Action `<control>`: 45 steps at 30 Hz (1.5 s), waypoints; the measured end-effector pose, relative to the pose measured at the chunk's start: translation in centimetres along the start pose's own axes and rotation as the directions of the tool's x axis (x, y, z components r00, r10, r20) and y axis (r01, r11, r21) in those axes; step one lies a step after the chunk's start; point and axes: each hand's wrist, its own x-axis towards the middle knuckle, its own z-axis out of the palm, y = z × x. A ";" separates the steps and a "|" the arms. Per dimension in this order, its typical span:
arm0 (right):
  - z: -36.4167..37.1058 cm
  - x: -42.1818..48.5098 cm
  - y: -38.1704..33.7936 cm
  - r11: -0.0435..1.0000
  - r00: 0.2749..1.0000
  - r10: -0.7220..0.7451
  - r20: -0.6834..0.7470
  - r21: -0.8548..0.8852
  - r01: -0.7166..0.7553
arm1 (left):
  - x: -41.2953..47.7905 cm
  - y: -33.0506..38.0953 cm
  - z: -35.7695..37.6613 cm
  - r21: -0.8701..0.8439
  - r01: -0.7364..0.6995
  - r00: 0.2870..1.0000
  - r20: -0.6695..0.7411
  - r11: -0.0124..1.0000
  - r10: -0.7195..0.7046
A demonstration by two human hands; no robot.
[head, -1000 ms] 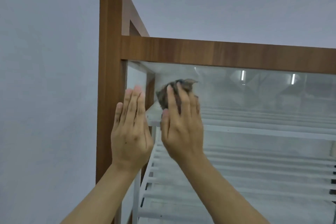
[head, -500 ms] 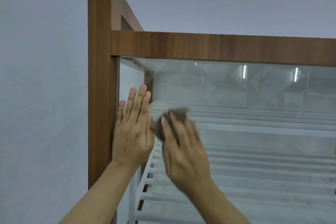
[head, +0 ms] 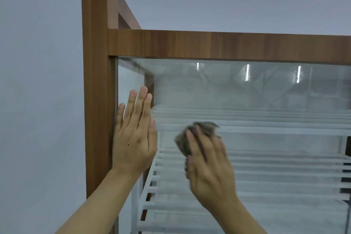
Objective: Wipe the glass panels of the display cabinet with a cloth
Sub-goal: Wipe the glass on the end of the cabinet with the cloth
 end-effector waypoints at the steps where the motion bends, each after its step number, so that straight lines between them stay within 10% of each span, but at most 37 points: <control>1: -0.7 -0.9 1.6 0.999 0.998 0.045 -0.032 -0.008 -0.045 | 0.0 0.1 0.0 0.006 0.001 1.000 -0.004 1.000 -0.001; 6: -1.7 9.9 5.3 0.871 0.815 0.487 -0.314 0.103 -0.480 | -0.1 0.4 0.2 0.027 -0.001 1.000 -0.021 1.000 0.001; 12: -1.0 0.7 1.8 0.997 0.995 -0.073 0.071 0.010 0.072 | 0.0 0.3 0.2 0.019 0.000 0.999 -0.042 1.000 0.001; 19: -2.5 9.2 6.1 0.927 0.901 0.374 -0.218 0.066 -0.369 | -0.1 0.5 0.2 0.031 0.015 1.000 -0.019 0.999 -0.015; 26: -2.3 -1.5 4.3 0.997 0.994 -0.079 0.077 0.014 0.079 | 0.0 1.8 0.3 0.034 0.093 0.995 -0.034 0.995 -0.092; 33: -3.2 10.4 7.7 0.901 0.855 0.432 -0.286 0.093 -0.424 | 1.4 7.1 1.2 -0.073 -0.009 1.000 -0.028 0.997 0.007; 39: -4.3 -1.5 8.9 0.999 0.998 -0.036 0.046 -0.017 0.036 | 1.8 9.4 3.3 -0.072 0.004 1.000 0.010 0.997 -0.004; 45: -4.8 8.6 12.1 0.902 0.857 0.427 -0.288 0.072 -0.425 | 1.7 9.7 3.6 -0.009 0.011 1.000 0.004 1.000 -0.011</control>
